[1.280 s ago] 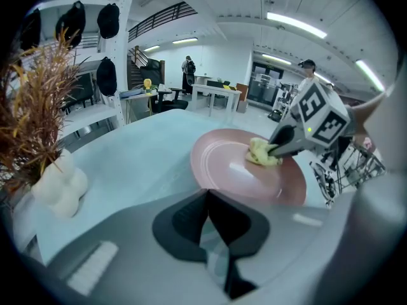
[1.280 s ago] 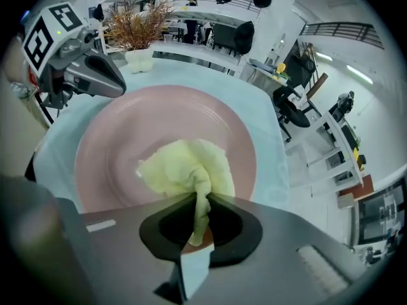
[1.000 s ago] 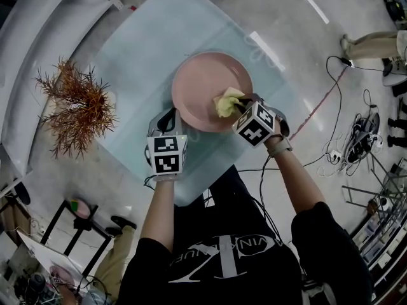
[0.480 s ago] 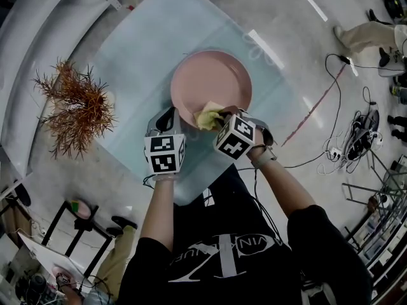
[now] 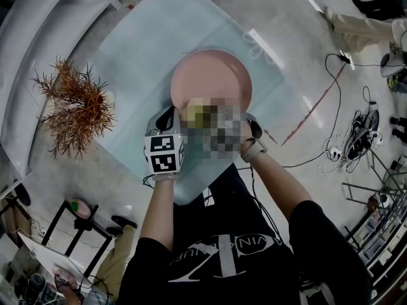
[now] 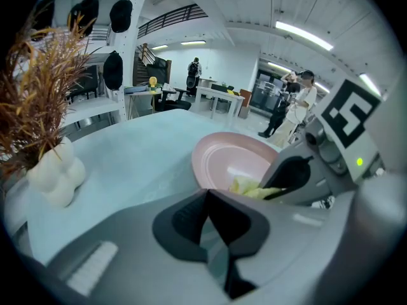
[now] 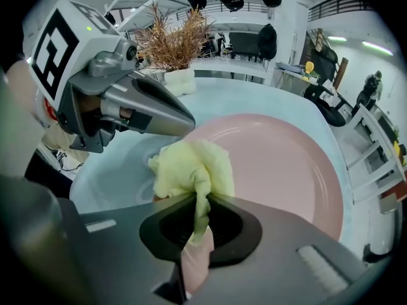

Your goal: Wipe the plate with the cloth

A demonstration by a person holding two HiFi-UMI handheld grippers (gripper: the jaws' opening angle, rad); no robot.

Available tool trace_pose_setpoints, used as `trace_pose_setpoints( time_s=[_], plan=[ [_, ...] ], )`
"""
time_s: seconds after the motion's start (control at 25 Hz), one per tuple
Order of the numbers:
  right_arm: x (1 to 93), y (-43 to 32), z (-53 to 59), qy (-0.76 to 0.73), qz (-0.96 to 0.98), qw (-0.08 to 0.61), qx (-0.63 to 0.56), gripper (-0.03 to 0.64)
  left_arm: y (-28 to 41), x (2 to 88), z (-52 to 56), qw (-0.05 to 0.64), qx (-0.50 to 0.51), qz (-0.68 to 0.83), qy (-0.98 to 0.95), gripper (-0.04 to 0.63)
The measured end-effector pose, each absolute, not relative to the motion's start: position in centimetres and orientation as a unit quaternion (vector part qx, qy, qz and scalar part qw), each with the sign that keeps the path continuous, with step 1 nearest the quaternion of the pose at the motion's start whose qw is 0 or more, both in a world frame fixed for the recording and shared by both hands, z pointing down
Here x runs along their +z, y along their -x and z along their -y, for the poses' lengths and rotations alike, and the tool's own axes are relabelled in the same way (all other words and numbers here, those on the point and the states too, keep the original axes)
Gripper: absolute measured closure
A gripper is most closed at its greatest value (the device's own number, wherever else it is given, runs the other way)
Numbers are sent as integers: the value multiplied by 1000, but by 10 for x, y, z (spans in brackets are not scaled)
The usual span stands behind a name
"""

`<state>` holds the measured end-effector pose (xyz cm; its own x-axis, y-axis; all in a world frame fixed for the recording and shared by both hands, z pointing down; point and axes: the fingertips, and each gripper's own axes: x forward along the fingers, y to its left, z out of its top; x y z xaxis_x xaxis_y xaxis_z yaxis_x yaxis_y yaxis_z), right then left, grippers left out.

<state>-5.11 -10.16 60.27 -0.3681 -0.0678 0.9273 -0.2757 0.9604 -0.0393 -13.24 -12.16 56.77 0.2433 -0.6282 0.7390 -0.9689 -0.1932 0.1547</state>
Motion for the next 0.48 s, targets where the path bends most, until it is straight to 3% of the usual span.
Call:
trace_pose_setpoints(
  time_s=[0.48],
  plan=[
    [599,87,153,-118,854,503,53,578,131,567,122,305,279,553,-724,595]
  ],
)
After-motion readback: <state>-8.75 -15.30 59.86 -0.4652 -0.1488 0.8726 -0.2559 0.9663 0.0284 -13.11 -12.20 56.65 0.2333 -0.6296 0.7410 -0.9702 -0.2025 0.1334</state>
